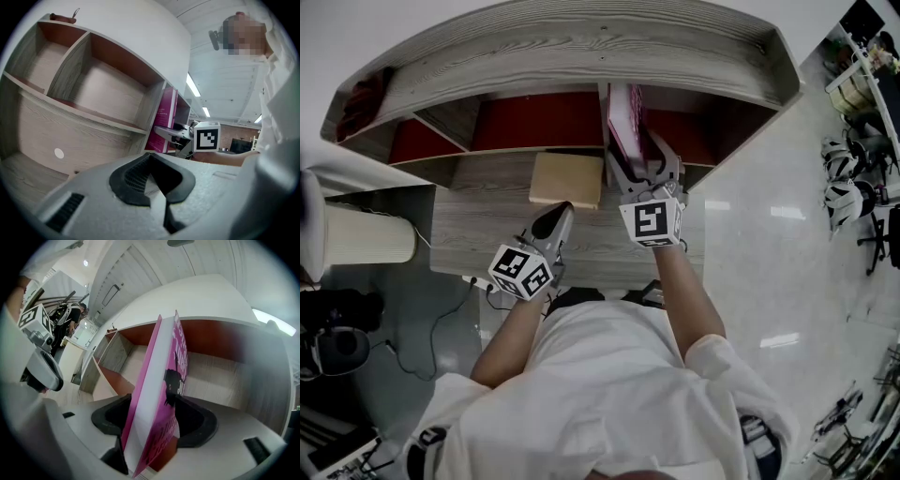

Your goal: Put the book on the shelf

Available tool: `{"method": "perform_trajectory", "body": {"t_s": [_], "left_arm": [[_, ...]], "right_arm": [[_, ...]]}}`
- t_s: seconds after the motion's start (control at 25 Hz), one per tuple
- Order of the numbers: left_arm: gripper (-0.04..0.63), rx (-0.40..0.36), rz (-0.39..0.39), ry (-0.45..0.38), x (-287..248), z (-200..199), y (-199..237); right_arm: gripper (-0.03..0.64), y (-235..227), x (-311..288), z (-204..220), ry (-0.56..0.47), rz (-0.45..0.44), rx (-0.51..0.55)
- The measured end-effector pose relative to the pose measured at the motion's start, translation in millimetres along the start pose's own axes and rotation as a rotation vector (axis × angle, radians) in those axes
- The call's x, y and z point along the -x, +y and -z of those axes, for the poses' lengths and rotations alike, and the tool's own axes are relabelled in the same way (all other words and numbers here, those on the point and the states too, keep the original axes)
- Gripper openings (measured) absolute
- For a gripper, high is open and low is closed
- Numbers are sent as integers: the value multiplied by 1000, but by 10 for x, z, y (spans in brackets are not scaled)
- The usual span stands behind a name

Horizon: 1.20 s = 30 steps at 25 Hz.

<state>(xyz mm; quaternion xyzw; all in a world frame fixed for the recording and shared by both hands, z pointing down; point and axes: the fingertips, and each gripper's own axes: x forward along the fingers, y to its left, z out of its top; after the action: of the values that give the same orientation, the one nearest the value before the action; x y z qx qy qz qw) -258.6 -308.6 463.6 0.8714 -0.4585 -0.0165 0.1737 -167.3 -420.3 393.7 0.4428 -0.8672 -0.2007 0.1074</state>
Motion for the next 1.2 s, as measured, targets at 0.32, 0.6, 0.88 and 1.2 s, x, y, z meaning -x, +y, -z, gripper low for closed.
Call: {"method": "perform_trajectory", "body": {"t_s": [0.32,0.6,0.88,1.2], "left_arm": [[9,0,2,-6,-5,-7,8],[9,2,1,-7,-4,-1,26],[9,7,7,-7,13,14,5],[9,7,33,-21,-19,-41,7]], "right_arm": [[258,21,31,-19,-25,-45,-45],[258,39,57,-10,-39,-52,-113],[258,27,100,-36,-39,-39,-122],[258,-56,234,-135,-51,-12,-182]]}}
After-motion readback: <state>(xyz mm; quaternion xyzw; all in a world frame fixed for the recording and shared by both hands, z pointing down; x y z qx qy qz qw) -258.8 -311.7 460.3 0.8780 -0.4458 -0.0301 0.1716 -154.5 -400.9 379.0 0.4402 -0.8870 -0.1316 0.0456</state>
